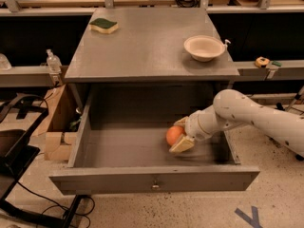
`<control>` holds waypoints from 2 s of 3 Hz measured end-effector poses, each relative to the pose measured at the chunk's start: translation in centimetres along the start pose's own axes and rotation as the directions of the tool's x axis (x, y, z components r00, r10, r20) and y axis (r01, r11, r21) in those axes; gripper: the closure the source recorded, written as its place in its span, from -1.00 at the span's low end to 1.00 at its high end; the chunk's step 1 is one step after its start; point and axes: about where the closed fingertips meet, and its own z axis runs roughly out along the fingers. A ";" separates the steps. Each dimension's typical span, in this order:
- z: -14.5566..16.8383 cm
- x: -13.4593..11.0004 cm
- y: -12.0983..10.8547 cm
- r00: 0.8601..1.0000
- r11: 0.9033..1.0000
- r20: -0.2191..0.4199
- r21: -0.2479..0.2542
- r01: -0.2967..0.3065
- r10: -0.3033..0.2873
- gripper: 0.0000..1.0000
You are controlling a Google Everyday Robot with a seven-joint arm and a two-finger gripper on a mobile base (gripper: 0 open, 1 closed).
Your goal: Pick orange from top drawer and place on counter
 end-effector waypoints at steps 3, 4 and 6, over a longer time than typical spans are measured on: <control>-5.7 -11.6 -0.4 0.985 0.994 0.137 -0.014 0.111 -0.108 1.00; -10.1 -18.0 -2.9 0.981 0.992 0.152 -0.015 0.123 -0.119 1.00; -14.6 -29.5 -10.9 0.977 0.995 0.199 0.070 0.068 -0.080 1.00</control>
Offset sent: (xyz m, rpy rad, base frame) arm -0.0038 0.0614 0.0893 0.1249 -0.0765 0.1317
